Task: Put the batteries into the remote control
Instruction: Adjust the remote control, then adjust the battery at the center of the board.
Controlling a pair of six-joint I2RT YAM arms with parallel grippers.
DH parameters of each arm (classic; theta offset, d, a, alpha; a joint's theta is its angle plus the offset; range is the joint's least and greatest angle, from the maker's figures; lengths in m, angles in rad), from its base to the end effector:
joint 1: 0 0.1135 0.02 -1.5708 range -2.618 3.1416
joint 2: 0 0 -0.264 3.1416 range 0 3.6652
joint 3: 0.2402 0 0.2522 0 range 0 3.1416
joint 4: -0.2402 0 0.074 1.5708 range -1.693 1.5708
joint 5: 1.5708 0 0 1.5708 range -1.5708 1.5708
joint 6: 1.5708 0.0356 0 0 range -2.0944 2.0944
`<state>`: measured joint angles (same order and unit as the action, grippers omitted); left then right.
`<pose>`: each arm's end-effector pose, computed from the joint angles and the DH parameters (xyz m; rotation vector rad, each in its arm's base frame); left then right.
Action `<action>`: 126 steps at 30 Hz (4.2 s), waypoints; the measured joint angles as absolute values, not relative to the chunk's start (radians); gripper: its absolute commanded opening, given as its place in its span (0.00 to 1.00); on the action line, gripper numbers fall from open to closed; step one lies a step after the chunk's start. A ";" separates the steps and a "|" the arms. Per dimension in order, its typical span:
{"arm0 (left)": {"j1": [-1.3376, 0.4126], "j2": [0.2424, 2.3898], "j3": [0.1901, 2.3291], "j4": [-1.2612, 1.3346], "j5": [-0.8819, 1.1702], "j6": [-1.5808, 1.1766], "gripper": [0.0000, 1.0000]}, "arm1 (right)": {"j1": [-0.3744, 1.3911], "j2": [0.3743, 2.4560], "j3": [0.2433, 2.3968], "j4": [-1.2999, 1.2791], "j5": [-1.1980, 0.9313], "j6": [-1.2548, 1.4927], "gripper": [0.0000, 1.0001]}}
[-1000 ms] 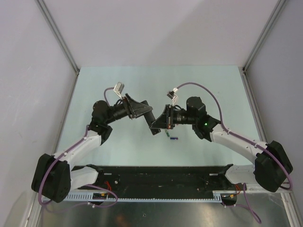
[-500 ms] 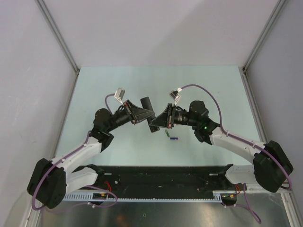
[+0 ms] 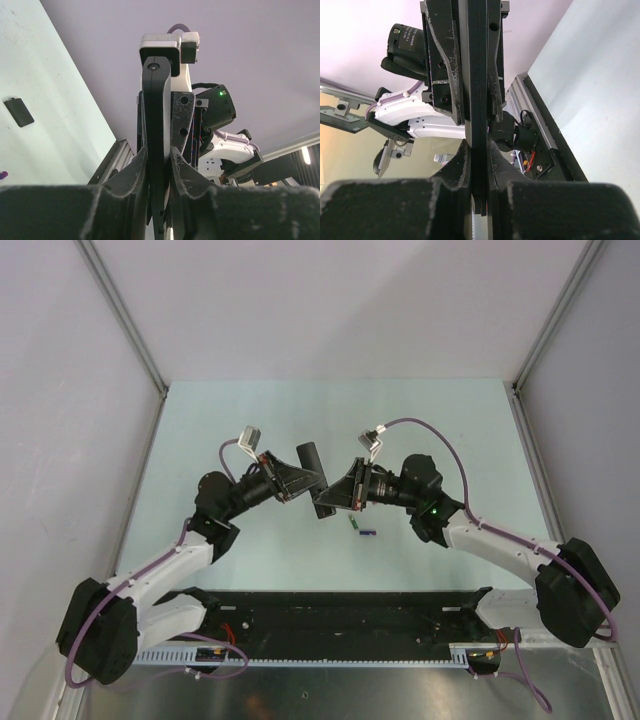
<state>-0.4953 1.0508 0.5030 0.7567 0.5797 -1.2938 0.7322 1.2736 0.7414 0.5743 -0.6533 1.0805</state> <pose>0.1937 -0.1268 0.2878 -0.0784 1.6831 -1.8172 0.1985 0.2075 0.2976 -0.3124 1.8701 1.8413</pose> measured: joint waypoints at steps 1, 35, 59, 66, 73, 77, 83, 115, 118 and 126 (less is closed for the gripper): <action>-0.495 1.051 0.503 0.757 0.580 -1.294 0.25 | 0.733 1.272 0.741 0.574 -0.653 1.081 0.00; -0.352 1.091 0.403 0.769 0.636 -1.309 0.00 | 0.682 1.050 0.981 -0.379 -0.201 0.543 0.85; -0.350 0.992 0.273 0.715 0.678 -1.221 0.00 | 0.688 1.448 0.885 -0.416 0.136 0.459 0.34; -0.350 0.940 0.273 0.716 0.678 -1.221 0.00 | 0.600 1.623 0.979 -0.351 0.157 0.419 0.29; -0.341 0.937 0.273 0.715 0.685 -1.205 0.00 | 0.588 1.624 1.007 -0.316 0.154 0.399 0.32; -0.336 0.937 0.273 0.715 0.684 -1.194 0.00 | 0.648 1.608 1.007 -0.329 0.146 0.361 0.43; -0.332 0.937 0.273 0.715 0.685 -1.177 0.00 | 0.765 1.604 1.007 -0.339 0.116 0.328 0.47; -0.330 0.875 0.255 0.708 0.696 -1.170 0.00 | 0.802 1.791 1.096 -0.404 0.142 0.332 0.33; -0.330 0.867 0.252 0.709 0.697 -1.170 0.00 | 0.810 1.792 1.097 -0.411 0.150 0.336 0.29; -0.330 0.842 0.231 0.708 0.709 -1.172 0.00 | 0.819 1.794 1.103 -0.431 0.150 0.366 0.00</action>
